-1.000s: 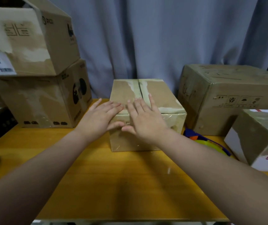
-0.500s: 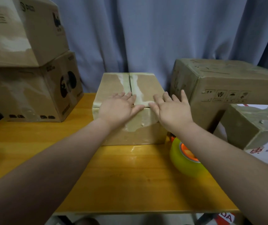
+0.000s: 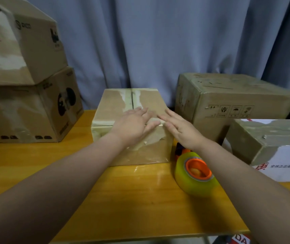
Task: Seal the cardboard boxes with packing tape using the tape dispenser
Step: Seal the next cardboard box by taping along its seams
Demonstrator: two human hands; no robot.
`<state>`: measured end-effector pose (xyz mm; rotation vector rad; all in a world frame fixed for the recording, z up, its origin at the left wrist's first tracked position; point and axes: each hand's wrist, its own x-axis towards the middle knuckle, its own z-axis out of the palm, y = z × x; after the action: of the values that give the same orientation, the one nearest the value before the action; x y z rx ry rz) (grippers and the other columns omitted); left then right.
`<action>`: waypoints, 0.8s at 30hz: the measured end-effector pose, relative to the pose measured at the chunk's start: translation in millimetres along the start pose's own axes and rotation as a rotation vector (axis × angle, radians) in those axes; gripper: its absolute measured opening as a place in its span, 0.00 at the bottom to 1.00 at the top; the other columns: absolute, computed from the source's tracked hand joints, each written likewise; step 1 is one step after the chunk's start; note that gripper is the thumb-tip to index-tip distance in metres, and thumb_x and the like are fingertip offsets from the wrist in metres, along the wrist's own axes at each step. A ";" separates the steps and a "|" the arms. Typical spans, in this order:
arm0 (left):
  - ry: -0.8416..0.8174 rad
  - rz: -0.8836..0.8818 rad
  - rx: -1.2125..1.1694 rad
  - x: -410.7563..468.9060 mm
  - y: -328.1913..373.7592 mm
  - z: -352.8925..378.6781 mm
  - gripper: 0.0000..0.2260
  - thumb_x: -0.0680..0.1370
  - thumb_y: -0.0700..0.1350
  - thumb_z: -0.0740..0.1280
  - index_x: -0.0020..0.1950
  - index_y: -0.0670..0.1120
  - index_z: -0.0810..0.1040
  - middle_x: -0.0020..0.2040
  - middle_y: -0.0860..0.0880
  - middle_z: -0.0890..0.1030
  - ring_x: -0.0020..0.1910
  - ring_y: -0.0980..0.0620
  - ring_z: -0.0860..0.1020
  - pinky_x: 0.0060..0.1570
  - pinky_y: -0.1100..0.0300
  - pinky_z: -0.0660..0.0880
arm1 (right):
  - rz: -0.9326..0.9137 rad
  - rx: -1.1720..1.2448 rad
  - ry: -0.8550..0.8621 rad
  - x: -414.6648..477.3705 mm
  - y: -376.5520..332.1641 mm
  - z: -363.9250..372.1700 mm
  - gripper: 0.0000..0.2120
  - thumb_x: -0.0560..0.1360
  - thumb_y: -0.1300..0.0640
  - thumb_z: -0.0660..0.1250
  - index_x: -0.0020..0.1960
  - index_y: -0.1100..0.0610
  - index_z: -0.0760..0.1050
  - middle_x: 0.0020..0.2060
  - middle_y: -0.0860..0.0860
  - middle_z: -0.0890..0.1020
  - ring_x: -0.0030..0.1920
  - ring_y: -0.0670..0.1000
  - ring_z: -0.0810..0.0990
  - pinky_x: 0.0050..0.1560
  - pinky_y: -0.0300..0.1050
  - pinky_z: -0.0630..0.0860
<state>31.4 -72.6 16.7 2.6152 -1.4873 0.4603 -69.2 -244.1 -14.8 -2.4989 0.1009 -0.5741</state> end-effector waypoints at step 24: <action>0.113 0.160 0.204 -18.7 -26.7 22.1 0.27 0.80 0.55 0.47 0.69 0.40 0.72 0.65 0.42 0.76 0.63 0.44 0.76 0.57 0.52 0.75 | 0.412 0.627 0.515 19.4 -15.5 45.8 0.18 0.82 0.58 0.54 0.70 0.55 0.70 0.63 0.49 0.76 0.64 0.48 0.73 0.65 0.39 0.67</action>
<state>49.9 -48.4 -8.4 2.5741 -1.7012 0.8015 -33.1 -211.4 -33.2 -1.6235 0.5290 -0.8912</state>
